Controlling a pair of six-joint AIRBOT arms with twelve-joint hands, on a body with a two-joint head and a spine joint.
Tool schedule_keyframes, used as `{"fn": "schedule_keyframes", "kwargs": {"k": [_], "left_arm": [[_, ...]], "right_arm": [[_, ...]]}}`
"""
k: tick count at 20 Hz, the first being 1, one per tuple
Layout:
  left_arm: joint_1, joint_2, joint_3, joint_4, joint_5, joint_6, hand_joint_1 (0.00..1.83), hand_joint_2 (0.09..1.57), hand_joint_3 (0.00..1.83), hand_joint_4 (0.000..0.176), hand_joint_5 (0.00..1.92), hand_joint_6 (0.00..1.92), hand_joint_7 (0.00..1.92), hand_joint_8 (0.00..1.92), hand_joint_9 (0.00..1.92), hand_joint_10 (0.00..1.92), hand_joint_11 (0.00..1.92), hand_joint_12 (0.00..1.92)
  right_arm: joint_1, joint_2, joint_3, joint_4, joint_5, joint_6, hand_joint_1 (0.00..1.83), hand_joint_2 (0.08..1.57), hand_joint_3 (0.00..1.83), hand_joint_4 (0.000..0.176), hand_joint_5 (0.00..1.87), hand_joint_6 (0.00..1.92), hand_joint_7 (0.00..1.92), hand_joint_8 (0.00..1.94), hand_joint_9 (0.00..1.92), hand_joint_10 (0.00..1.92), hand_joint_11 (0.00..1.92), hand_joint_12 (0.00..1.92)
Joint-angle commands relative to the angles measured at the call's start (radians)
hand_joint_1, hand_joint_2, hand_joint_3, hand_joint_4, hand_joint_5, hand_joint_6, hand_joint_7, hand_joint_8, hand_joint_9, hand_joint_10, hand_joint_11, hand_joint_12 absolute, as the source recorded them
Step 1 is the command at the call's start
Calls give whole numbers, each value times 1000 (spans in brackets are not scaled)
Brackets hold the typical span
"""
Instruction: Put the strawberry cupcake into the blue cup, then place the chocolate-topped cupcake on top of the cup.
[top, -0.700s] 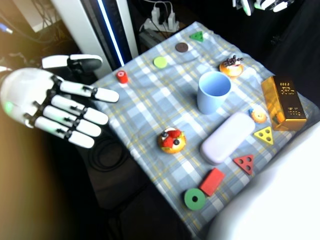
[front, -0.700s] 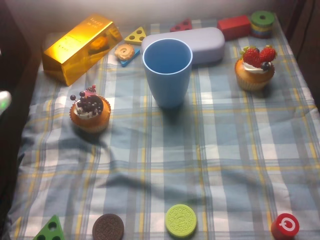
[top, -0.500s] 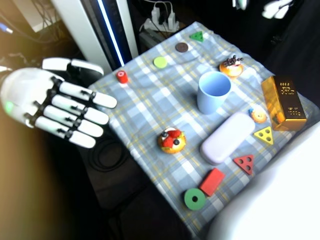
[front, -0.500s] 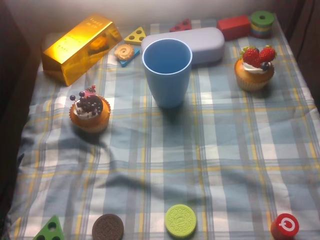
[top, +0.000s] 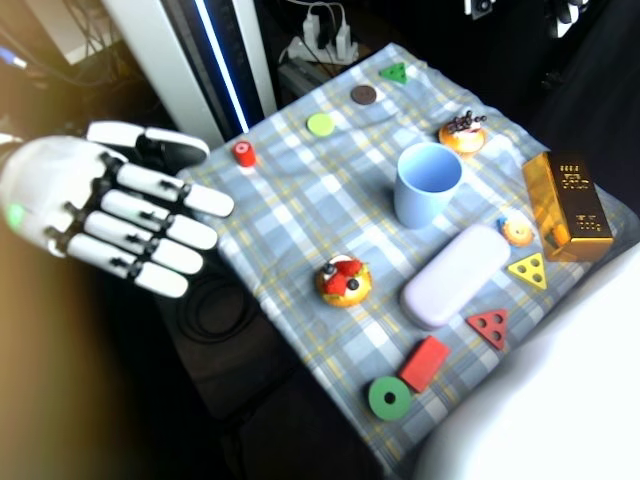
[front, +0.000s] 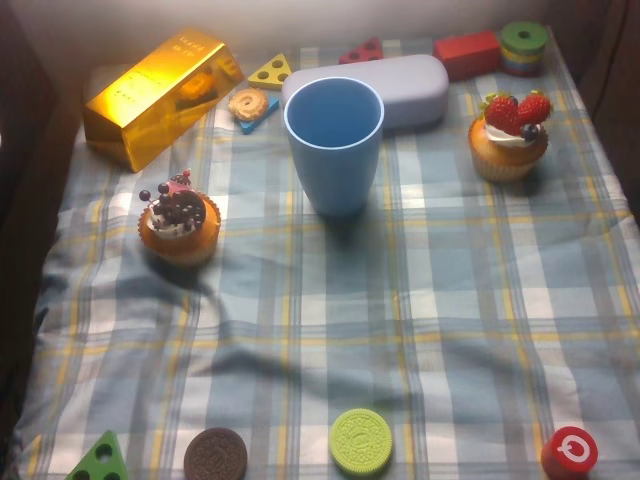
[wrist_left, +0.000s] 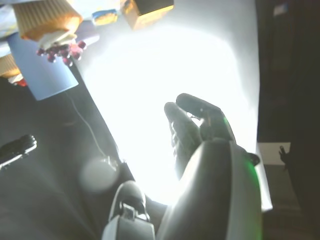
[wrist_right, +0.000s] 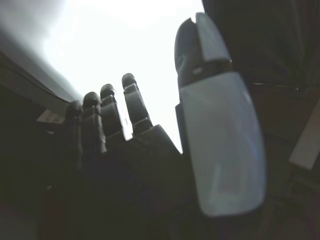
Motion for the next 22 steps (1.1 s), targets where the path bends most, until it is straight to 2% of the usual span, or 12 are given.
{"fn": "schedule_keyframes", "kwargs": {"k": [1, 2, 3, 4, 5, 6, 7, 8, 9, 19, 22], "left_arm": [[-12, -2, 5, 18, -116, -8, 460, 1187, 0, 0, 513, 1, 587, 1, 624, 4, 193, 954], [-13, -2, 5, 24, -115, -8, 443, 1175, 0, 0, 549, 1, 602, 1, 612, 1, 233, 805], [-13, -3, 5, 25, -116, -8, 458, 1174, 0, 0, 575, 7, 611, 4, 571, 0, 162, 747], [-12, -3, 5, 25, -118, -8, 479, 1166, 1, 0, 591, 1, 620, 1, 539, 0, 82, 819], [-12, -4, 6, 25, -119, -8, 482, 1171, 0, 0, 599, 0, 630, 0, 536, 0, 44, 915], [-12, -4, 8, 25, -115, -8, 482, 1172, 0, 0, 601, 0, 633, 0, 536, 0, 15, 985], [-12, -4, 10, 25, -113, -8, 482, 1172, 0, 0, 601, 0, 633, 0, 536, 0, 14, 987], [-12, -4, 10, 25, -113, -8, 482, 1172, 0, 0, 601, 0, 633, 0, 536, 0, 14, 987], [-12, -9, 14, 25, -108, -8, 482, 1172, 0, 0, 601, 0, 633, 0, 536, 0, 11, 994], [-12, -15, 15, 24, -107, -8, 482, 1172, 0, 0, 601, 0, 633, 0, 536, 0, 7, 1003], [-12, -17, 15, 24, -108, -8, 482, 1172, 0, 0, 601, 0, 633, 0, 536, 0, 6, 1006]], "right_arm": [[27, -8, 13, 4, 87, 5, 397, 1050, 0, 14, 0, 0, 21, 7, 41, 12, 74, 46], [69, -23, 28, -22, 48, 5, 411, 1045, 0, 19, 17, 6, 60, 20, 82, 26, 93, 56], [104, -39, 43, -44, 16, 5, 467, 1048, 0, 36, 77, 7, 120, 12, 122, 18, 116, 78], [133, -52, 56, -62, -18, 5, 479, 1052, 0, 33, 113, 2, 189, 5, 197, 15, 151, 123], [182, -73, 78, -92, -71, 5, 494, 1062, 0, 25, 126, 1, 208, 1, 220, 5, 106, 249], [283, -128, 140, -156, -200, 7, 498, 1061, 2, 22, 130, 0, 213, 0, 228, 0, 0, 529], [324, -165, 179, -195, -259, 28, 498, 1061, 2, 22, 130, 0, 213, 0, 228, 0, 0, 533], [326, -165, 179, -197, -262, 30, 498, 1061, 2, 22, 130, 0, 213, 0, 228, 0, 0, 533], [378, -239, 273, -245, -376, 77, 498, 1061, 1, 22, 130, 0, 213, 0, 228, 0, 0, 537], [458, -362, 404, -304, -539, 86, 498, 1061, 1, 22, 130, 0, 213, 0, 228, 0, 0, 540], [460, -403, 443, -307, -580, 86, 498, 1061, 1, 22, 130, 0, 213, 0, 228, 0, 0, 541]]}}
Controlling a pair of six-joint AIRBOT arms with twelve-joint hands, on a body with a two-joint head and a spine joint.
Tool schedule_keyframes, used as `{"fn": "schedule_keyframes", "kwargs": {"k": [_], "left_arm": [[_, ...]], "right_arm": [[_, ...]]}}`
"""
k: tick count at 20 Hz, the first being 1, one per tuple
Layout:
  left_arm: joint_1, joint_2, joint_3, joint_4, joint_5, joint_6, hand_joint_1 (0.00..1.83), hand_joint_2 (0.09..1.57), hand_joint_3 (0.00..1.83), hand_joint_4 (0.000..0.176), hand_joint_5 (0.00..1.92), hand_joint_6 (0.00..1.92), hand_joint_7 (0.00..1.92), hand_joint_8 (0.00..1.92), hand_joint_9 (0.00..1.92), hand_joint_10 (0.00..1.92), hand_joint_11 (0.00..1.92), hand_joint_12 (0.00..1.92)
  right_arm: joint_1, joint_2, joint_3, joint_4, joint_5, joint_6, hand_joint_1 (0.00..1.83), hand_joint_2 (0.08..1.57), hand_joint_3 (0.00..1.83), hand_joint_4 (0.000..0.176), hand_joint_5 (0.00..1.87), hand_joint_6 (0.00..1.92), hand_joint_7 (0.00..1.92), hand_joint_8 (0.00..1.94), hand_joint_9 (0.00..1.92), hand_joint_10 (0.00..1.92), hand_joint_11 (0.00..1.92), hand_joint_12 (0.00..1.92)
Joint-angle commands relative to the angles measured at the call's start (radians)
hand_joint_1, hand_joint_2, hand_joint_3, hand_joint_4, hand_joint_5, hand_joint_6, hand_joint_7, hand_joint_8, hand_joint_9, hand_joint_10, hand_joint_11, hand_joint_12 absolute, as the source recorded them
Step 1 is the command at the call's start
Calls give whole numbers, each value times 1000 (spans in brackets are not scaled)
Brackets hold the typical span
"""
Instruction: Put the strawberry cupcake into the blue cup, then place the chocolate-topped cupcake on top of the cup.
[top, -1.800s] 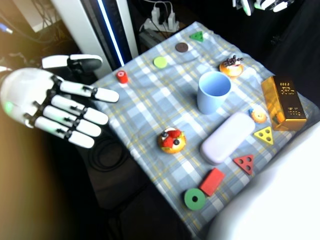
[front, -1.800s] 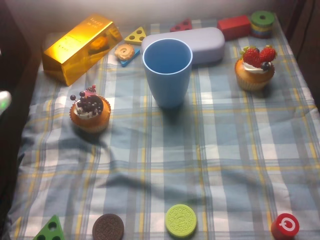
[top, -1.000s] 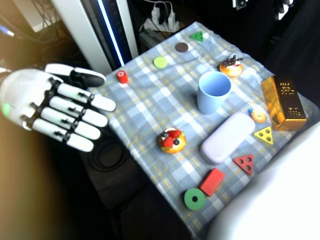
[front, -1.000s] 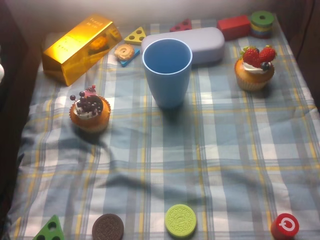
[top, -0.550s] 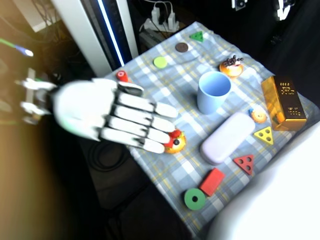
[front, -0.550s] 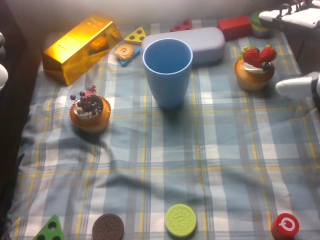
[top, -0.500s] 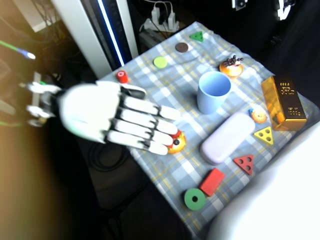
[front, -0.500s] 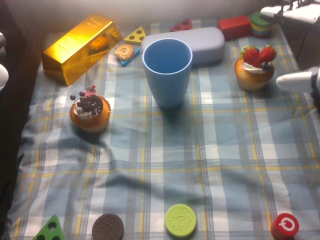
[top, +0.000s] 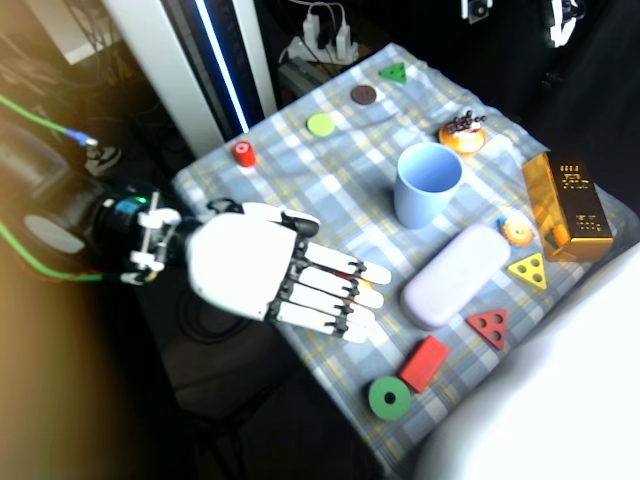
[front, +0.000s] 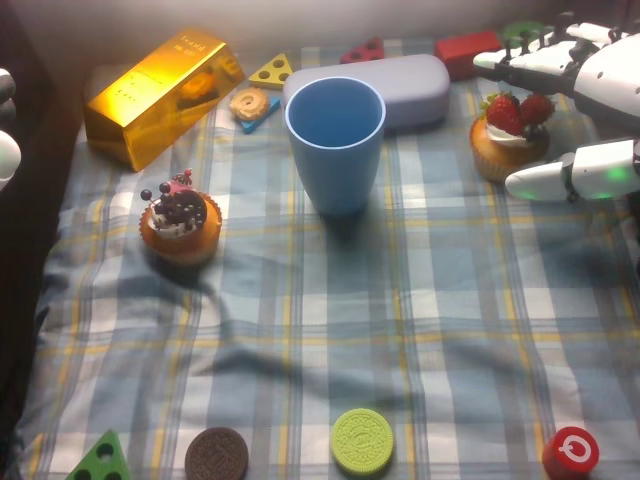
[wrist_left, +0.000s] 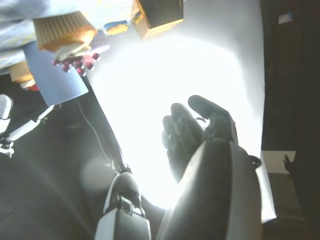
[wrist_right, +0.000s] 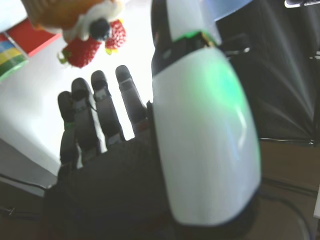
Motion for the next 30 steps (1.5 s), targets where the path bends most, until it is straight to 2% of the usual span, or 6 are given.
{"fn": "schedule_keyframes", "kwargs": {"k": [1, 16, 17, 20, 26, 30], "left_arm": [[-12, -1, 6, 8, -127, -8, 482, 1172, 0, 0, 601, 0, 633, 0, 536, 0, 6, 1006], [-12, -2, 6, 9, -125, -8, 437, 1171, 0, 5, 529, 0, 539, 0, 472, 0, 126, 657], [-12, -2, 6, 9, -125, -8, 436, 1174, 2, 2, 530, 1, 540, 1, 475, 2, 130, 660], [-12, -2, 7, 9, -125, -8, 431, 1177, 2, 0, 531, 0, 544, 1, 476, 2, 112, 711], [-11, -2, 9, 9, -121, -8, 444, 1181, 1, 0, 527, 0, 541, 0, 472, 0, 105, 716], [-11, -2, 10, 9, -117, -8, 486, 1180, 0, 0, 539, 0, 555, 1, 483, 1, 84, 824]], "right_arm": [[14, -3, 11, 25, 101, 8, 498, 1061, 1, 22, 130, 0, 213, 0, 228, 0, 0, 541], [21, -35, 50, -16, 61, 46, 710, 1140, 3, 0, 892, 19, 1015, 24, 1047, 57, 529, 1060], [23, -35, 51, -24, 61, 59, 917, 1150, 2, 122, 898, 874, 1141, 29, 1163, 57, 672, 1027], [42, -34, 59, -80, 61, 120, 978, 1146, 0, 176, 910, 1080, 1271, 27, 1299, 121, 790, 1244], [83, -28, 59, -150, 64, 178, 1200, 1081, 35, 0, 961, 911, 1145, 708, 1152, 468, 766, 1308], [122, -19, 59, -224, 80, 278, 1197, 1150, 0, 17, 880, 1074, 953, 1098, 932, 673, 643, 1292]]}}
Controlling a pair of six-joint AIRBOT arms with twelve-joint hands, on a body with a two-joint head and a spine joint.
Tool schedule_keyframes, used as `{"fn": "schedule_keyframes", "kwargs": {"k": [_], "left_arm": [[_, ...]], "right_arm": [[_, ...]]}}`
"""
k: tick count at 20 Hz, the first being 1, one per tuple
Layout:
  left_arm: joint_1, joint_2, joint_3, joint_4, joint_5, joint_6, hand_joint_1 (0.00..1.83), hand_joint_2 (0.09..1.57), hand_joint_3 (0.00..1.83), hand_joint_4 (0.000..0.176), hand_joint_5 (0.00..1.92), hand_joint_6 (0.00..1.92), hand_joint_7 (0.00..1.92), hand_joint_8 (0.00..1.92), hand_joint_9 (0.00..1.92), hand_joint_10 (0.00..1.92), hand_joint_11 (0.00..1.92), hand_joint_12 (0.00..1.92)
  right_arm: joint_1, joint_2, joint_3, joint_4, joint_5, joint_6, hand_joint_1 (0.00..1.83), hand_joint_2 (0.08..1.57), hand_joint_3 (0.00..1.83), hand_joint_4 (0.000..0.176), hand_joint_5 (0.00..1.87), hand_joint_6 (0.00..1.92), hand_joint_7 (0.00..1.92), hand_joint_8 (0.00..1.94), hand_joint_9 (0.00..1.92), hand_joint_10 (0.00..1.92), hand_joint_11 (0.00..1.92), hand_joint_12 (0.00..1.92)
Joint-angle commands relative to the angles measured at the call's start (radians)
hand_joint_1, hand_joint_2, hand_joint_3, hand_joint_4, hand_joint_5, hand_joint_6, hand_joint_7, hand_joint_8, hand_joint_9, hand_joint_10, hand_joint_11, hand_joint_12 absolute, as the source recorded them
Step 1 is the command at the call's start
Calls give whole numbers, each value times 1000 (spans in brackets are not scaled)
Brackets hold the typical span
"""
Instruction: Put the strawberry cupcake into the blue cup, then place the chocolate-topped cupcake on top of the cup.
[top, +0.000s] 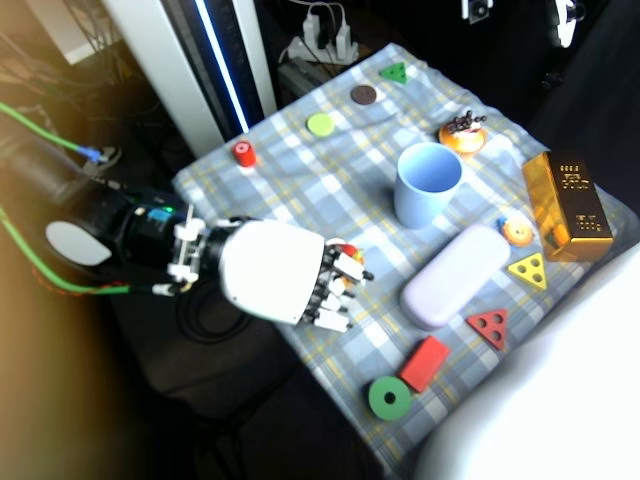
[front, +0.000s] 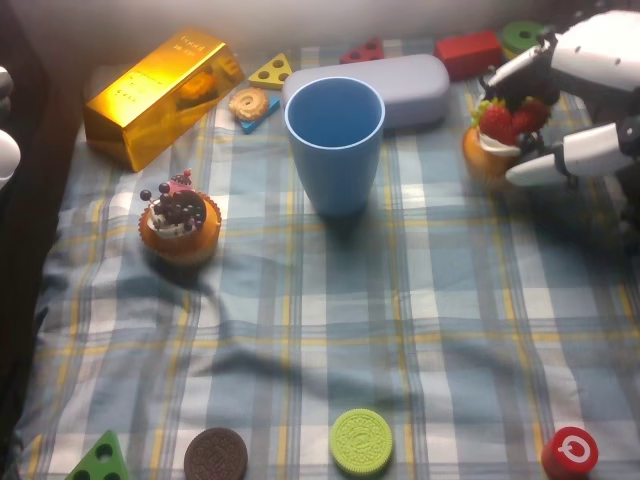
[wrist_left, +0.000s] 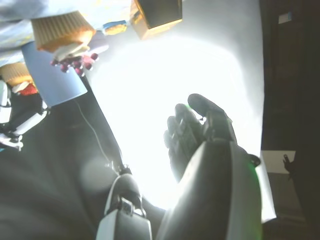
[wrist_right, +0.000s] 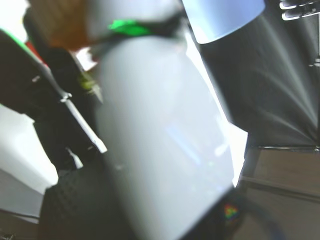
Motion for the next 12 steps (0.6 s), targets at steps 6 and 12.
{"fn": "schedule_keyframes", "kwargs": {"k": [6, 12], "left_arm": [[-12, -2, 10, 12, -109, -8, 509, 1183, 0, 0, 552, 0, 563, 0, 503, 1, 49, 997], [-13, -2, 12, 13, -95, -8, 500, 1176, 0, 0, 556, 1, 567, 0, 505, 0, 43, 1012]], "right_arm": [[96, 40, -36, -55, 120, 59, 1215, 1152, 0, 0, 842, 1068, 988, 1109, 963, 910, 785, 1364], [182, 48, -37, -149, 120, 141, 1181, 1187, 0, 2, 801, 1204, 904, 1169, 990, 640, 760, 1376]]}}
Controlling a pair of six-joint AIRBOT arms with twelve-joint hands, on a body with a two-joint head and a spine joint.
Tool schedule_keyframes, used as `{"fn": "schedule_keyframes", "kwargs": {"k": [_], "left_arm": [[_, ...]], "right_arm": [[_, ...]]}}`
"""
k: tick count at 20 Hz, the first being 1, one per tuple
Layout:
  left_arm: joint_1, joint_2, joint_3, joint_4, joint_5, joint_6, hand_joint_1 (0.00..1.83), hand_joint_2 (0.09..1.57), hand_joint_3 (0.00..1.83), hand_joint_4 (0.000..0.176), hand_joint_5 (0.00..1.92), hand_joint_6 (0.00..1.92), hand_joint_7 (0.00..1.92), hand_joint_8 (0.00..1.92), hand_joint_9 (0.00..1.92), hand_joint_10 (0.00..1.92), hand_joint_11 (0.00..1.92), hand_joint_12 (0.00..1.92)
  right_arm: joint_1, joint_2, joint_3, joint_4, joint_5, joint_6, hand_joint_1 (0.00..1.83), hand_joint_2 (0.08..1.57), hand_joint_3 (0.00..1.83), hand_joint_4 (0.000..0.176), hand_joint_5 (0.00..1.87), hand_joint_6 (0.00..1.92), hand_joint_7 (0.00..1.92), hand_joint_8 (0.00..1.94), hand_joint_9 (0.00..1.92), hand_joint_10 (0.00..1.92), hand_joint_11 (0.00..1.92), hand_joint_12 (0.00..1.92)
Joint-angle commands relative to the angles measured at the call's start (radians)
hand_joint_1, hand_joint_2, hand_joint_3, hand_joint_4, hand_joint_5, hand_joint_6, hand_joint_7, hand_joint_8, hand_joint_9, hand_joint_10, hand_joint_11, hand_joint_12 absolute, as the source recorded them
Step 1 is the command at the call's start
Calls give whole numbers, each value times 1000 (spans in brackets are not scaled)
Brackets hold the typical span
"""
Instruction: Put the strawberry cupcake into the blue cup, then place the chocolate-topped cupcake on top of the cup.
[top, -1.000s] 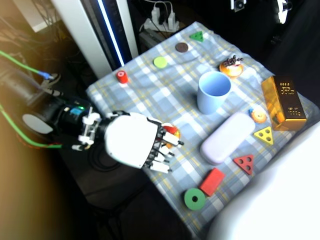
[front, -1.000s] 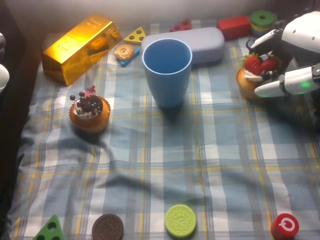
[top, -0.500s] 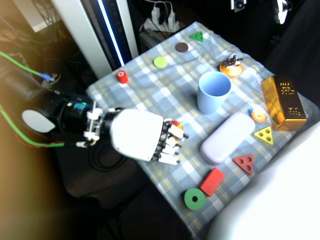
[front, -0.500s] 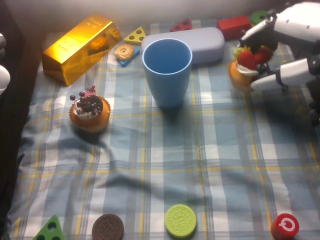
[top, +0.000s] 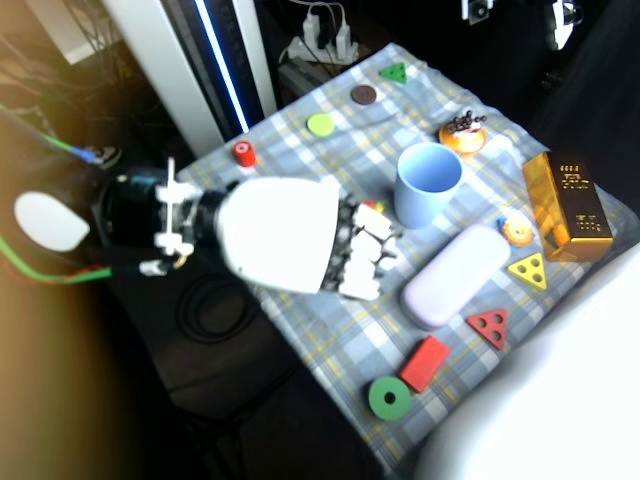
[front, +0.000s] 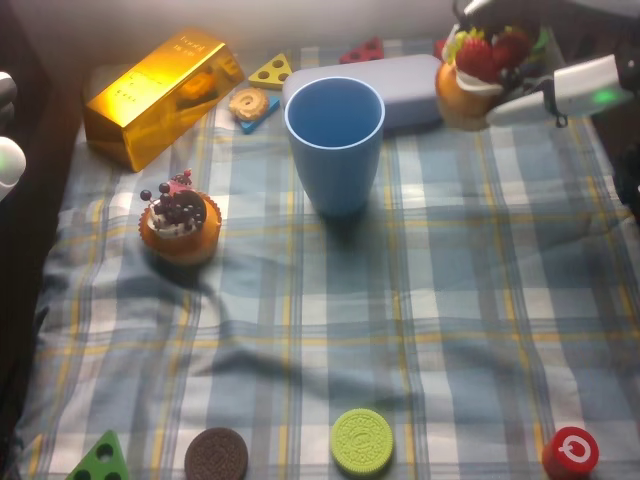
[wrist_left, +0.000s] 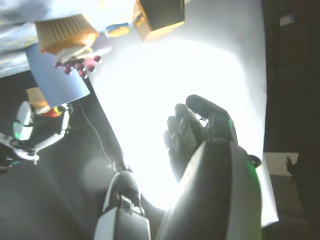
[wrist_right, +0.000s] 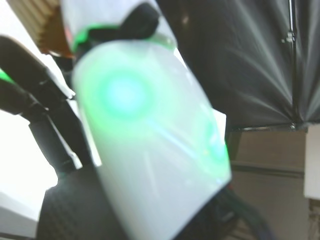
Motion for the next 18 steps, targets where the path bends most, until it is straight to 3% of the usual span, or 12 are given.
{"fn": "schedule_keyframes", "kwargs": {"k": [1, 4, 5, 7, 8, 10, 11, 12, 13, 16, 17, 18], "left_arm": [[-13, -1, 8, 9, -113, -8, 505, 1173, 0, 0, 554, 0, 565, 0, 495, 0, 30, 1004], [-17, -1, 8, 13, -107, -8, 538, 1167, 0, 0, 556, 0, 566, 0, 483, 0, 23, 969], [-19, -1, 10, 15, -103, -7, 555, 1161, 0, 0, 554, 1, 560, 0, 476, 0, 27, 930], [-22, -1, 10, 18, -96, -5, 539, 1167, 0, 0, 546, 0, 550, 0, 467, 0, 18, 928], [-29, -1, 11, 22, -91, -2, 563, 1166, 0, 0, 558, 1, 562, 1, 477, 2, 12, 966], [-48, -6, 16, 30, -75, 6, 566, 1162, 0, 0, 560, 1, 561, 0, 475, 0, 7, 971], [-53, -9, 18, 34, -71, 7, 577, 1163, 0, 0, 559, 0, 561, 0, 471, 0, 1, 983], [-59, -12, 21, 38, -65, 9, 578, 1162, 0, 0, 561, 1, 563, 1, 467, 0, 0, 985], [-63, -13, 22, 40, -61, 10, 616, 1166, 0, 0, 553, 0, 556, 0, 458, 0, 0, 985], [-65, -13, 25, 42, -55, 11, 604, 1166, 0, 0, 560, 1, 559, 1, 462, 1, 0, 1006], [-66, -13, 26, 43, -53, 11, 603, 1169, 1, 0, 564, 3, 562, 2, 461, 0, 0, 1002], [-66, -13, 26, 44, -52, 11, 603, 1169, 1, 0, 564, 3, 562, 2, 461, 0, 0, 1002]], "right_arm": [[29, 2, 1, 32, 101, 12, 1187, 1176, 0, 0, 791, 1208, 945, 1114, 983, 777, 785, 1387], [75, 2, 1, 4, 102, 20, 1059, 1177, 1, 9, 835, 1189, 937, 692, 974, 951, 831, 1464], [87, -3, 0, -2, 105, 20, 948, 1192, 0, 158, 809, 1239, 923, 374, 822, 927, 711, 1420], [99, -13, 0, -7, 107, 21, 952, 1191, 0, 151, 812, 1235, 914, 272, 804, 755, 695, 1221], [105, -20, 2, -8, 109, 21, 946, 1114, 0, 0, 764, 521, 1027, 116, 967, 555, 733, 1206], [114, -26, 7, -8, 115, 21, 942, 1082, 0, 0, 869, 199, 1077, 97, 992, 630, 732, 1352], [115, -32, 8, -9, 116, 21, 996, 1118, 0, 103, 949, 826, 1118, 99, 897, 963, 652, 1586], [118, -41, 9, -10, 118, 21, 975, 1150, 0, 161, 897, 1061, 1082, 60, 841, 844, 594, 1469], [120, -51, 11, -11, 120, 21, 1181, 1163, 10, 0, 890, 943, 922, 1086, 779, 966, 546, 1558], [136, -68, 14, -18, 125, 21, 1010, 1173, 0, 75, 862, 1152, 866, 713, 805, 1117, 627, 1587], [142, -75, 14, -20, 127, 21, 975, 1161, 0, 157, 868, 1148, 948, 466, 833, 1014, 641, 1518], [145, -80, 14, -21, 129, 21, 975, 1161, 0, 157, 868, 1148, 948, 466, 833, 1014, 641, 1518]]}}
